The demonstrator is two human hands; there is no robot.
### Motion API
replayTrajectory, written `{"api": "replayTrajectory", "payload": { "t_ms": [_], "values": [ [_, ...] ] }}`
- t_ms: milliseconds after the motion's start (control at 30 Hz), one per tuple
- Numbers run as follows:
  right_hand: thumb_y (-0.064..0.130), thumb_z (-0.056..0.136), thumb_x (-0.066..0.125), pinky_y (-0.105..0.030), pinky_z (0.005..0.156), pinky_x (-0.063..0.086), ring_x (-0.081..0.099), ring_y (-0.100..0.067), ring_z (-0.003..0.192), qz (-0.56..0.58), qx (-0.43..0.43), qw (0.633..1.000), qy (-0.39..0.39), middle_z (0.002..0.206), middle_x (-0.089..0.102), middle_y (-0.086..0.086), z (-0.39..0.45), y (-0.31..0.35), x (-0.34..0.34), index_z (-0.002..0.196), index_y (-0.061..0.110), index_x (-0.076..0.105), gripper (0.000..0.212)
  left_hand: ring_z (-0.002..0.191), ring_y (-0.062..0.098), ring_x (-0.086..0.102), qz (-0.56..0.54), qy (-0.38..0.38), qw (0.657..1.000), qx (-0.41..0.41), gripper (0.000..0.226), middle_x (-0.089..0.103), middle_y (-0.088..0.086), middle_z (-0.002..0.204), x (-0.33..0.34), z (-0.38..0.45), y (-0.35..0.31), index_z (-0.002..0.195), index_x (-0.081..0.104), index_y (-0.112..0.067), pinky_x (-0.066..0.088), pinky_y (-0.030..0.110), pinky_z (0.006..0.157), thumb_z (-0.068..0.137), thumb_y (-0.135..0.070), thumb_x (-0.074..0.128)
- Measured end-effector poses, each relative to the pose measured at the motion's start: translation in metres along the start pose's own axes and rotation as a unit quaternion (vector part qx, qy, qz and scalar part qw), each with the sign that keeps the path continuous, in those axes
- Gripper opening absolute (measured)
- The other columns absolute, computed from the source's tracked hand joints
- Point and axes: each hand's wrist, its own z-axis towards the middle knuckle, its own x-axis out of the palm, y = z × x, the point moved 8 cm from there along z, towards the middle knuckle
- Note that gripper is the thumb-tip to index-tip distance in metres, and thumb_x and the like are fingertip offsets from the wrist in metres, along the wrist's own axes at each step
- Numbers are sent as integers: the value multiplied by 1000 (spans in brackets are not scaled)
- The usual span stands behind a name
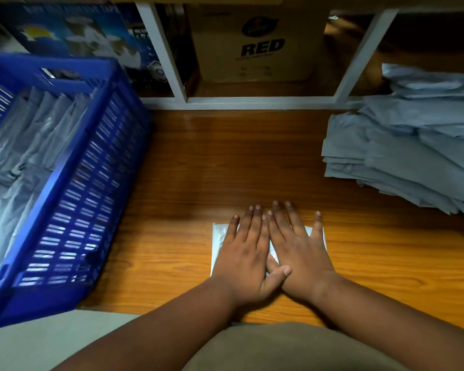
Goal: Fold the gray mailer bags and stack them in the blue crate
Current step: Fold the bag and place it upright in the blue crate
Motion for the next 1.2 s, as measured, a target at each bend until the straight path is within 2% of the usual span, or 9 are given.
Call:
{"api": "replayTrajectory", "payload": {
  "t_ms": [100, 233, 333, 433, 567, 767, 1000, 1100, 1200],
  "values": [
    [66, 102, 29, -78, 121, 5, -8, -31, 165, 4, 6, 1000, 9, 179, -3, -8, -1, 0, -3, 171, 17, 10, 87, 163, 33, -13, 1, -8, 1000, 0, 102, -1, 21, 176, -1, -1, -1, 168, 0, -3, 8, 59, 129, 100, -77, 16],
    [70, 102, 15, -75, 122, -5, -21, -27, 162, 6, 14, 1000, 26, 177, -17, -4, -3, 2, -7, 171, 21, -2, 86, 164, 32, -11, -3, -9, 1000, 1, 100, 0, 20, 176, 0, -2, 1, 169, 2, -4, 8, 57, 129, 101, -77, 15],
    [73, 101, 9, -75, 120, -11, -29, -23, 160, 11, 14, 999, 41, 176, -25, 0, -1, 4, -11, 170, 24, -11, 87, 165, 32, 0, -9, -10, 1000, 19, 98, 9, 19, 176, -3, -2, 10, 169, 10, -6, 12, 56, 129, 102, -78, 18],
    [76, 100, 12, -75, 120, -12, -23, -24, 162, 18, 20, 999, 34, 178, -16, -2, 5, 9, -19, 171, 27, -3, 88, 164, 31, 8, 7, -20, 1000, 10, 98, 17, 17, 176, -8, -6, 30, 168, 20, -8, 12, 56, 130, 102, -80, 19],
    [77, 99, 12, -77, 119, -10, -28, -23, 161, 5, 2, 1000, 31, 177, -20, -3, 11, 27, -14, 171, 27, -4, 90, 165, 28, -7, 21, -9, 1000, -4, 99, 4, 17, 177, -1, -16, 42, 170, 8, -8, 6, 56, 130, 101, -80, 16],
    [78, 101, 15, -74, 122, -7, -26, -24, 161, 0, 9, 1000, 10, 177, -19, -4, 14, 27, -8, 171, 26, -5, 89, 164, 30, -6, 10, -21, 1000, 4, 103, 3, 19, 177, -1, -15, 43, 169, 6, -6, 7, 55, 130, 100, -81, 15],
    [79, 102, 16, -70, 125, -2, -15, -26, 164, 4, 4, 1000, -13, 179, -8, -5, 13, 27, -10, 171, 24, 2, 90, 164, 30, -8, 7, -20, 1000, 9, 102, 2, 18, 177, 0, -13, 43, 169, 5, -6, 5, 55, 131, 100, -81, 14],
    [70, 103, 22, -68, 127, -3, -12, -27, 165, 22, -2, 1000, -12, 179, -3, -7, 13, 27, -14, 172, 22, 7, 85, 165, 28, -7, 3, -23, 1000, 7, 94, 3, 16, 177, -1, -13, 45, 170, 7, -9, 6, 54, 131, 104, -75, 12],
    [61, 104, 27, -63, 130, 1, -3, -26, 166, 45, -38, 998, -9, 179, 6, -7, 6, 23, -18, 171, 22, 16, 78, 165, 27, 2, -17, -41, 999, -2, 79, 11, 14, 177, -2, -16, 48, 169, 17, -11, 10, 51, 131, 110, -63, 14]
  ]
}}
